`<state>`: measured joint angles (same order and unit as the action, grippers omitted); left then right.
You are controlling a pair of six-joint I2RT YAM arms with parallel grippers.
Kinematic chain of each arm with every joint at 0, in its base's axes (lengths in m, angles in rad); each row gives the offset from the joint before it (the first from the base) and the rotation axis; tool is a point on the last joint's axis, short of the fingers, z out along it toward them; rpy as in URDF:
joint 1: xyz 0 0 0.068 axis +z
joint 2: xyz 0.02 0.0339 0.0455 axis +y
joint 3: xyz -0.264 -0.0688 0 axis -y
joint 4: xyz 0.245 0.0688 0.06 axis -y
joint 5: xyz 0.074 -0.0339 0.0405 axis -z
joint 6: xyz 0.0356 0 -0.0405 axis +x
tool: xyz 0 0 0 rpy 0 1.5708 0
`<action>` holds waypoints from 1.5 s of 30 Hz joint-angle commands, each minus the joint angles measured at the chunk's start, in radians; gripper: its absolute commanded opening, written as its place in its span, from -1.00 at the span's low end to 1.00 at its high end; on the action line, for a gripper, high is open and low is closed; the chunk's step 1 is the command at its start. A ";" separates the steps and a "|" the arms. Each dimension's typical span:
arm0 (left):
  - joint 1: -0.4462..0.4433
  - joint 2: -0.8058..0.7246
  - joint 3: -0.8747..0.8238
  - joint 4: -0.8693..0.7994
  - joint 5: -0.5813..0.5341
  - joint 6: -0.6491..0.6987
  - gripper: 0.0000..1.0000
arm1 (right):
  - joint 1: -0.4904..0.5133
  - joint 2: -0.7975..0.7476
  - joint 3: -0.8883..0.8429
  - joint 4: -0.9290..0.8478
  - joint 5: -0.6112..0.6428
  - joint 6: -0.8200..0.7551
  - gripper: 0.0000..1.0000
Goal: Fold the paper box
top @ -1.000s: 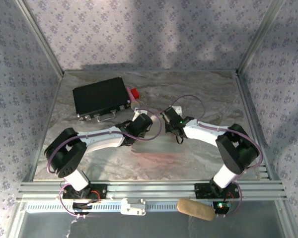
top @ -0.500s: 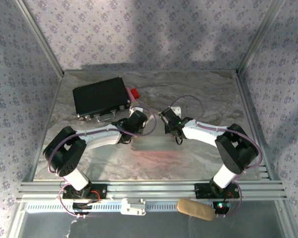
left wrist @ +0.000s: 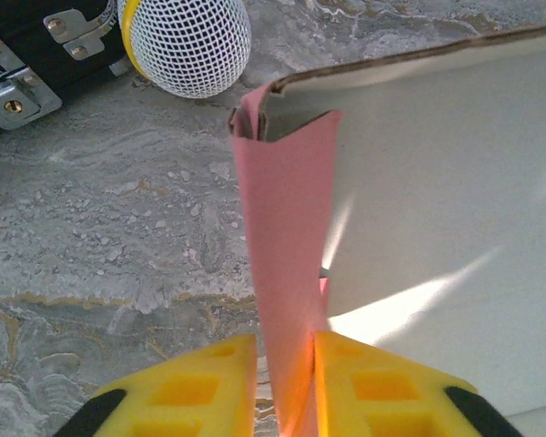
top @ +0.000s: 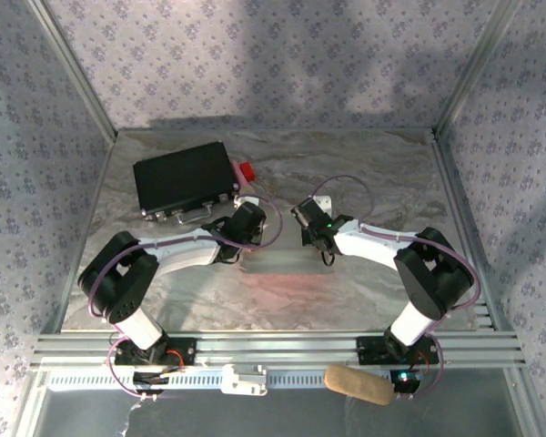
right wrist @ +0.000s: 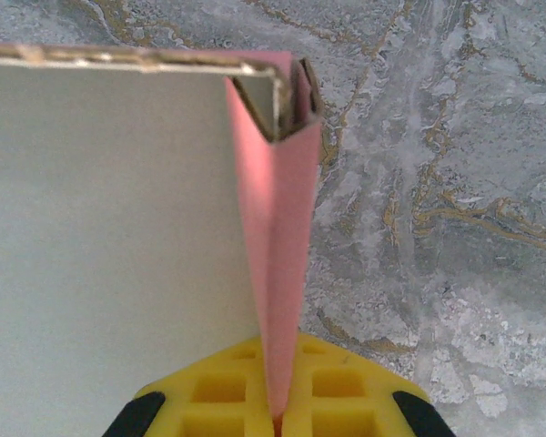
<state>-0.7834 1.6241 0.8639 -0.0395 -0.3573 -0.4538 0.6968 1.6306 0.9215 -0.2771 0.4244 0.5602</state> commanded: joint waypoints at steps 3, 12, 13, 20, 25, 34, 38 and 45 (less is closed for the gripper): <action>0.016 0.038 -0.023 -0.035 -0.019 -0.011 -0.88 | 0.006 -0.023 -0.021 -0.042 0.027 -0.014 -1.00; -0.098 0.074 0.075 -0.230 -0.373 -0.101 -1.00 | 0.016 -0.045 -0.048 -0.007 0.042 -0.011 -1.00; -0.110 0.085 0.096 -0.271 -0.416 -0.133 -1.00 | 0.019 -0.050 -0.052 0.003 0.045 -0.013 -1.00; -0.158 0.148 0.158 -0.413 -0.555 -0.324 -1.00 | 0.029 -0.049 -0.064 0.016 0.054 -0.005 -1.00; -0.154 0.081 0.069 -0.204 -0.443 -0.213 -1.00 | 0.028 -0.047 -0.072 0.028 0.052 -0.008 -1.00; -0.027 -0.098 -0.121 0.092 -0.029 -0.084 -0.47 | 0.027 -0.046 -0.078 0.042 0.045 -0.010 -1.00; -0.010 -0.085 -0.094 0.027 -0.030 -0.091 -0.49 | 0.029 -0.048 -0.075 0.040 0.046 -0.009 -1.00; -0.033 0.001 -0.029 -0.107 -0.166 -0.117 -0.75 | 0.029 -0.057 -0.075 0.036 0.049 -0.008 -1.00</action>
<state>-0.8059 1.5829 0.7944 -0.0120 -0.4259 -0.5743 0.7292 1.5967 0.8642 -0.1947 0.4259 0.5575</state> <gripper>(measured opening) 0.154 0.059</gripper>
